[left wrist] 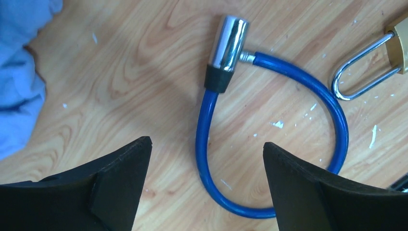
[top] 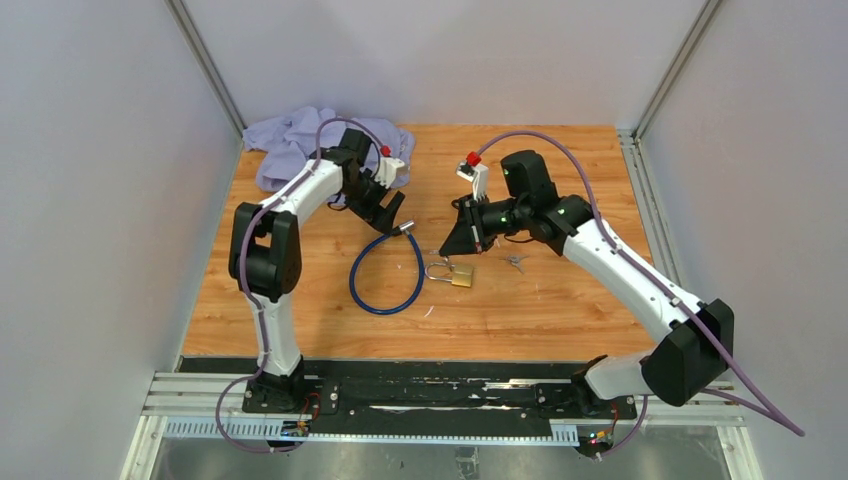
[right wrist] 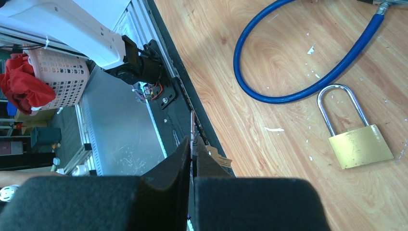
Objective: Unlock with the key
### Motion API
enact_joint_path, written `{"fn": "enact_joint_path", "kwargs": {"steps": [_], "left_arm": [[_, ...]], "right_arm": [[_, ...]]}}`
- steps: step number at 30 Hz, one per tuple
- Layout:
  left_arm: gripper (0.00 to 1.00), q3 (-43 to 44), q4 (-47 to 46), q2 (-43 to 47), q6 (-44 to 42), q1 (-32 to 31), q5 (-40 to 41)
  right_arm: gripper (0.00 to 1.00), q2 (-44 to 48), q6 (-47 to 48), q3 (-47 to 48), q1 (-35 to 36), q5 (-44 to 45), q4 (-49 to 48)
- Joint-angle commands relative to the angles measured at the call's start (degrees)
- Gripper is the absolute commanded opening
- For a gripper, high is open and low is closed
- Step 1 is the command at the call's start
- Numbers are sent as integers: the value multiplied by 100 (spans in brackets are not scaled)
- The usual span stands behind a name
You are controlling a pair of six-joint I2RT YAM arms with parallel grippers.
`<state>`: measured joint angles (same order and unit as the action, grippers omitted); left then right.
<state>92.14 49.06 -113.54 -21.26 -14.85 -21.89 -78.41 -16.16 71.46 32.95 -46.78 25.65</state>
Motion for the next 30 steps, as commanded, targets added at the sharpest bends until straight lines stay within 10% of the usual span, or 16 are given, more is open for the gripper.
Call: {"fn": "enact_joint_path", "kwargs": {"steps": [1,14,30], "left_arm": [[89,-50,-518,-150,-139,-189,351],[76,-452,-775,-415,-382,-481,787],[3,-988,-1026,25,-1080,-663,939]], "right_arm": [[1,221,172,45,8,134,157],[1,346,141,69,10,168,193],[1,382,106,94,10,153,152]]}}
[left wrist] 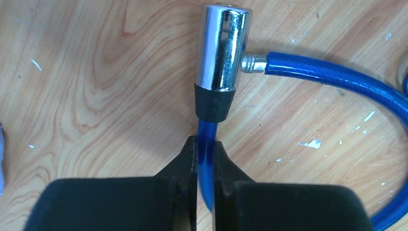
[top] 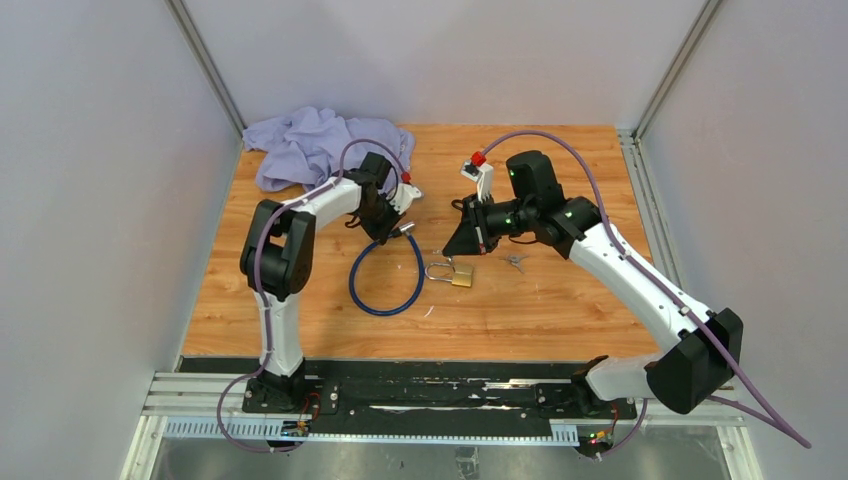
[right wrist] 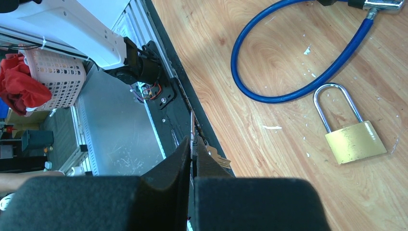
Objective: Unlock with the key
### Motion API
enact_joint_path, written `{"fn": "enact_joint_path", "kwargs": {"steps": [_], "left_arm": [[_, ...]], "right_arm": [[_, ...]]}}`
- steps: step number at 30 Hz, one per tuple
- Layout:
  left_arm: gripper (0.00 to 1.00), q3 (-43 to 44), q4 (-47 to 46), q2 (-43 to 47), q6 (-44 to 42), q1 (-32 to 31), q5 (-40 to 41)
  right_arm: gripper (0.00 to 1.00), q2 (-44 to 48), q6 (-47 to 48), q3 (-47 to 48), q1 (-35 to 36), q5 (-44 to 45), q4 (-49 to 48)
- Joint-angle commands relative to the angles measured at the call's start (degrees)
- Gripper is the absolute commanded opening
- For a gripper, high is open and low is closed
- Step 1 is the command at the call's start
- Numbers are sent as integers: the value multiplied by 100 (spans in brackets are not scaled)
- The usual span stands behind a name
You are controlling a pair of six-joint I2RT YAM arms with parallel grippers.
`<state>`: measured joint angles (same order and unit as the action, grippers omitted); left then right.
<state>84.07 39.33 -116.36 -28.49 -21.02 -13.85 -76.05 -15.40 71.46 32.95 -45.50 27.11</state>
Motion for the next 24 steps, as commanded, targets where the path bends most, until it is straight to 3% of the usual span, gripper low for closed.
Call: {"fn": "enact_joint_path", "kwargs": {"steps": [1,9,24], "left_arm": [[1,-219,-49,390,-437,-48,189],[0,-657,-35,1436,-1105,-43,162],[0,-1124,804,3675,-1700,-42,-908]], "right_arm": [[1,151,35,88,5,23,9],[1,172,37,136,10,43,31],[0,56,69,272,169,280,187]]}}
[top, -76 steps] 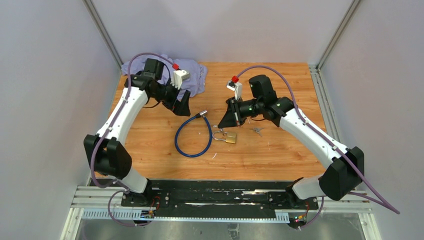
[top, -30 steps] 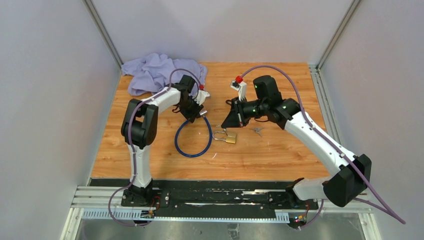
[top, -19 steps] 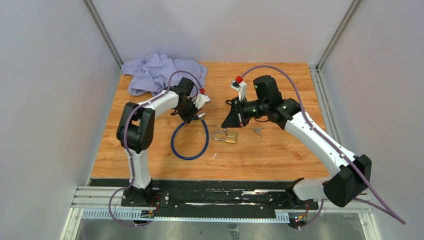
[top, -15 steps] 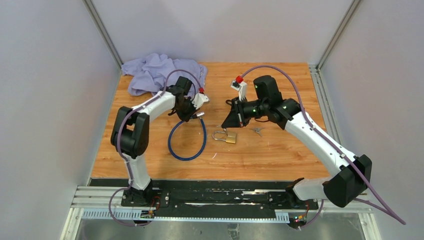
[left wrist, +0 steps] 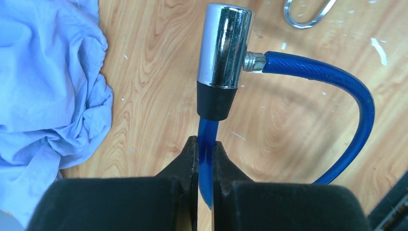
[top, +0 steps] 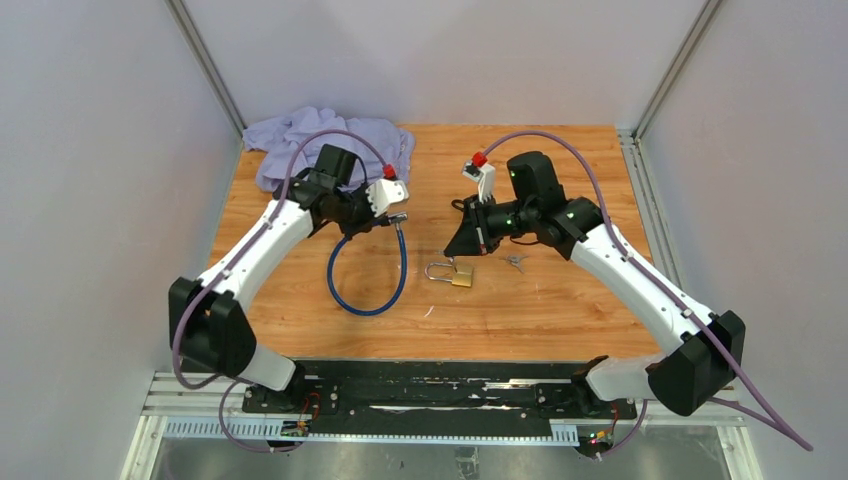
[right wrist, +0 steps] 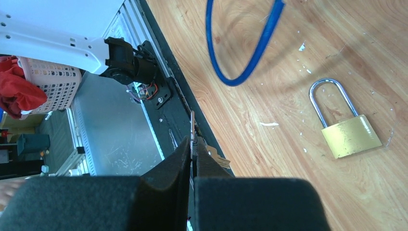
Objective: Unlock with the key
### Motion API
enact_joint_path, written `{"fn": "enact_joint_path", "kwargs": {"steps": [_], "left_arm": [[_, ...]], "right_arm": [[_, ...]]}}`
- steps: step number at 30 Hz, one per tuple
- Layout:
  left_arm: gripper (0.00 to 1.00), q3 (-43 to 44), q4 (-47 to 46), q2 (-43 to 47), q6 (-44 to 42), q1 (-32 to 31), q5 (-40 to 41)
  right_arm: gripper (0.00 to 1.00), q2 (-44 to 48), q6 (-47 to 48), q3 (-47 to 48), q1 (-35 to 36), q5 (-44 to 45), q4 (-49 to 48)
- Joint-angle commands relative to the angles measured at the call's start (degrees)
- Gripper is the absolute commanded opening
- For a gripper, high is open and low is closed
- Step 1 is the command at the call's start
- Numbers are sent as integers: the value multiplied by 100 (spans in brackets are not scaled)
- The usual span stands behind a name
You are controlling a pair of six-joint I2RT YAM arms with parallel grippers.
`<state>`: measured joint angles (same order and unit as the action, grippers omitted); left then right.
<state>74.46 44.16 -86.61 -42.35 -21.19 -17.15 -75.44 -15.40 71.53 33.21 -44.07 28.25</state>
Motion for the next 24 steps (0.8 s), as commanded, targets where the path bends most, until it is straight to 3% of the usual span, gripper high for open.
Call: {"fn": "enact_joint_path", "kwargs": {"steps": [1,8,24], "left_arm": [[0,-216,382,895,-404,-23,-691],[0,-704,466,2278,-1341,-24,-1220],[0,-1954,-26,4510,-3263,-24,-2111]], "right_arm": [[1,-39,83,308,175,166,106],[1,-258,309,556,542,399,322],[0,-265,780,1492,1320,929,1282]]}}
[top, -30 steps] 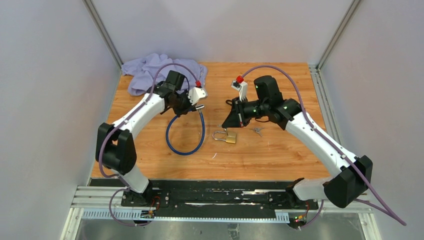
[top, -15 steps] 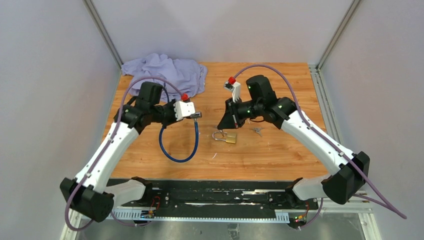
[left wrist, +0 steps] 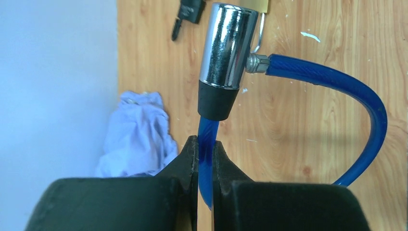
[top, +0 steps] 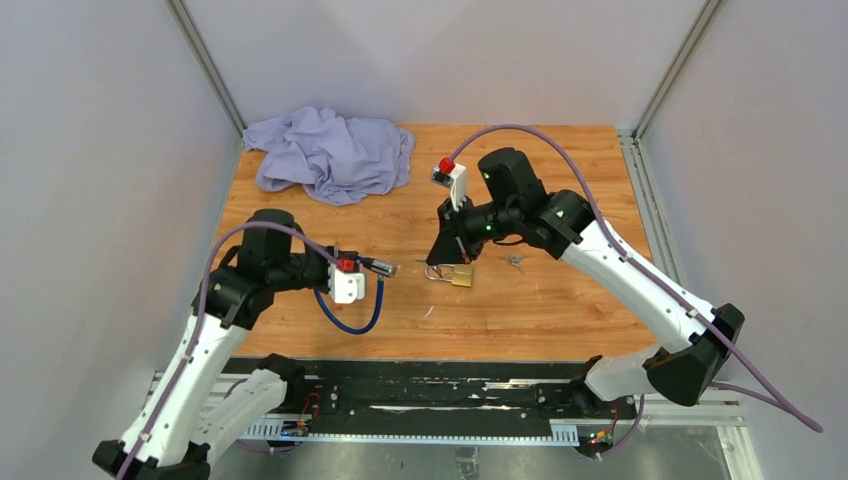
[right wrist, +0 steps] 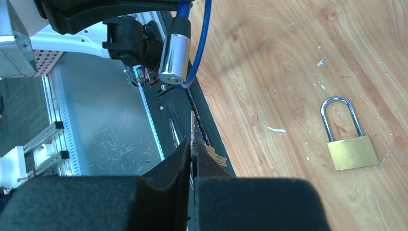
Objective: Unlock with the key
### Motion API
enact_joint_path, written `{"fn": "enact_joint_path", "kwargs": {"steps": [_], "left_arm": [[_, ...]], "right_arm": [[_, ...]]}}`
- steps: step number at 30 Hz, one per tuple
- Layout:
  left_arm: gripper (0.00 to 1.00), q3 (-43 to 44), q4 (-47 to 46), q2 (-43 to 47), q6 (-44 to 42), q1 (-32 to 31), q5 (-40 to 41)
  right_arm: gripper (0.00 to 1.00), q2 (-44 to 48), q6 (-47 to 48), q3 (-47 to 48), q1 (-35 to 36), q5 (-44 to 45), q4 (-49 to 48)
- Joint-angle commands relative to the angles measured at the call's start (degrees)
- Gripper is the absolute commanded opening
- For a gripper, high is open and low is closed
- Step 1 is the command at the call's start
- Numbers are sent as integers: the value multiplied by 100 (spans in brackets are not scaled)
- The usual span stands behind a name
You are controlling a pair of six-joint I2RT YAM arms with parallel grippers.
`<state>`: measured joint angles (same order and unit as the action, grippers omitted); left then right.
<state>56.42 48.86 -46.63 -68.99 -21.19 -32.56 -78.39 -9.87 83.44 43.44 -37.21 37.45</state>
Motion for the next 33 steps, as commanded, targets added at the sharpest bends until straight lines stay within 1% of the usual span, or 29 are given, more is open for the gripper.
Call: {"fn": "enact_joint_path", "kwargs": {"steps": [1,5,8,12,18,27,33], "left_arm": [[0,-216,-588,629,-617,-20,-594],[0,-561,-1190,1019,-388,-25,-604],[0,-783,-1848,1222,64,-26,-585],[0,-842,-2164,1254,445,-21,-612],[0,-910,-2223,1315,590,-24,-669],[0,-965,-2347,1424,615,-25,-989],[0,-970,-2422,1446,699,-21,-1057]], "right_arm": [[1,48,230,330,382,277,398],[1,193,235,386,667,458,479],[1,330,272,410,879,655,513],[1,528,432,419,1212,1104,582],[1,741,556,344,1523,1556,441],[1,812,444,431,1567,1759,-92],[1,726,450,595,1643,1758,-180]]}}
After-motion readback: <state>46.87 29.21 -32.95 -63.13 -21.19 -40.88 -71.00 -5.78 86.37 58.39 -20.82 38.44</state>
